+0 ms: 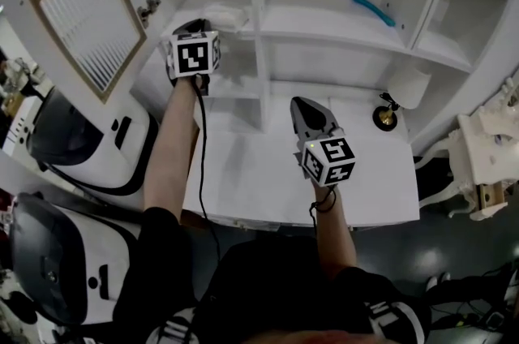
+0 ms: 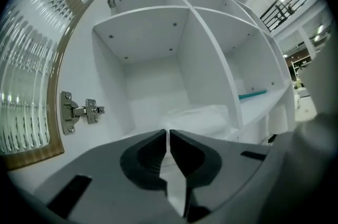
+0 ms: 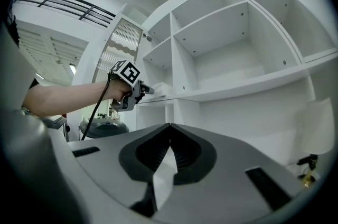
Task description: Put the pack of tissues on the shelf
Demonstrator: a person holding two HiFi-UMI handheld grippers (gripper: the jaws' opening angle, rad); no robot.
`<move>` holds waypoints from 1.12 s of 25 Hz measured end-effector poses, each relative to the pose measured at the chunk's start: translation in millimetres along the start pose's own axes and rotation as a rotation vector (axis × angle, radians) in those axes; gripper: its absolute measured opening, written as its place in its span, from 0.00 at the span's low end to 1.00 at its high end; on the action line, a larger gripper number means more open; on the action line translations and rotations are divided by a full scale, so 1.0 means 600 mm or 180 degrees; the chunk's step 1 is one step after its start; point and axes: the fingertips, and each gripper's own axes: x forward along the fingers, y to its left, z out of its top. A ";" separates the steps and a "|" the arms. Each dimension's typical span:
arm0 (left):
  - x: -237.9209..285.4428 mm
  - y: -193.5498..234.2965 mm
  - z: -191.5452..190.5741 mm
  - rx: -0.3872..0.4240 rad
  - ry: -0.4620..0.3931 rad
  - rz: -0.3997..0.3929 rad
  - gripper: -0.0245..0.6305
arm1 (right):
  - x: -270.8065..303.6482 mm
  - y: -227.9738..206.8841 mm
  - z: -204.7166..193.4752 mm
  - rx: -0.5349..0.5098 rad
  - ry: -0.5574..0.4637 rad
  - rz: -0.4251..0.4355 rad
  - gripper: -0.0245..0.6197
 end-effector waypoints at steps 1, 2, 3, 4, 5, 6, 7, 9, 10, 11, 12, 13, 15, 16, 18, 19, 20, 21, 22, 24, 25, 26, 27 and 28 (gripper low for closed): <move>-0.002 0.001 -0.001 0.0009 0.0007 -0.0009 0.06 | 0.000 0.001 -0.002 0.0002 0.0007 0.0001 0.07; -0.005 0.002 -0.004 0.0023 0.0011 -0.0020 0.09 | 0.000 0.003 -0.005 0.0006 0.0017 0.0002 0.07; -0.009 0.002 -0.007 0.0036 0.0015 -0.0034 0.14 | 0.000 0.006 -0.007 0.0010 0.0027 0.0005 0.07; -0.013 0.002 -0.011 0.0038 0.0020 -0.0051 0.18 | 0.000 0.008 -0.009 0.0014 0.0034 0.0010 0.07; -0.018 0.002 -0.015 0.0020 0.0020 -0.0065 0.20 | 0.000 0.011 -0.011 0.0016 0.0038 0.0017 0.07; -0.023 0.001 -0.018 -0.0015 0.0012 -0.0074 0.21 | 0.001 0.014 -0.012 0.0017 0.0043 0.0025 0.07; -0.029 0.001 -0.022 -0.0059 -0.0007 -0.0081 0.21 | 0.003 0.017 -0.013 0.0018 0.0047 0.0035 0.07; -0.043 0.001 -0.031 -0.0147 -0.0070 -0.0114 0.21 | 0.006 0.026 -0.015 0.0022 0.0057 0.0056 0.07; -0.051 -0.001 -0.035 -0.0194 -0.0114 -0.0147 0.21 | 0.008 0.030 -0.017 0.0023 0.0062 0.0067 0.07; -0.060 -0.003 -0.038 -0.0243 -0.0162 -0.0183 0.21 | 0.009 0.034 -0.018 0.0023 0.0064 0.0075 0.07; -0.069 -0.005 -0.040 -0.0286 -0.0207 -0.0213 0.21 | 0.011 0.038 -0.018 0.0023 0.0065 0.0080 0.07; -0.077 -0.007 -0.041 -0.0317 -0.0246 -0.0235 0.21 | 0.012 0.041 -0.019 0.0023 0.0066 0.0082 0.07; -0.095 -0.011 -0.045 -0.0375 -0.0313 -0.0265 0.21 | 0.014 0.047 -0.023 0.0031 0.0079 0.0080 0.07; -0.104 -0.015 -0.048 -0.0404 -0.0343 -0.0284 0.20 | 0.013 0.049 -0.026 0.0040 0.0092 0.0080 0.07; -0.124 -0.025 -0.053 -0.0460 -0.0407 -0.0334 0.20 | 0.012 0.054 -0.030 0.0054 0.0110 0.0080 0.07; -0.134 -0.030 -0.053 -0.0488 -0.0451 -0.0359 0.20 | 0.012 0.056 -0.030 0.0057 0.0110 0.0078 0.07; -0.144 -0.036 -0.052 -0.0513 -0.0503 -0.0382 0.19 | 0.011 0.058 -0.029 0.0057 0.0106 0.0074 0.07; -0.154 -0.042 -0.051 -0.0533 -0.0553 -0.0401 0.17 | 0.011 0.060 -0.029 0.0056 0.0102 0.0070 0.07; -0.164 -0.048 -0.052 -0.0544 -0.0593 -0.0416 0.16 | 0.011 0.063 -0.029 0.0056 0.0101 0.0064 0.07; -0.184 -0.061 -0.057 -0.0569 -0.0638 -0.0447 0.12 | 0.009 0.068 -0.032 0.0059 0.0110 0.0051 0.07; -0.194 -0.068 -0.062 -0.0601 -0.0652 -0.0477 0.11 | 0.008 0.071 -0.033 0.0065 0.0117 0.0043 0.07; -0.204 -0.077 -0.066 -0.0646 -0.0668 -0.0520 0.09 | 0.006 0.073 -0.035 0.0073 0.0124 0.0034 0.07; -0.213 -0.085 -0.070 -0.0692 -0.0692 -0.0570 0.08 | 0.004 0.074 -0.036 0.0082 0.0132 0.0023 0.07; -0.221 -0.092 -0.073 -0.0718 -0.0725 -0.0612 0.08 | 0.003 0.076 -0.037 0.0090 0.0141 0.0011 0.07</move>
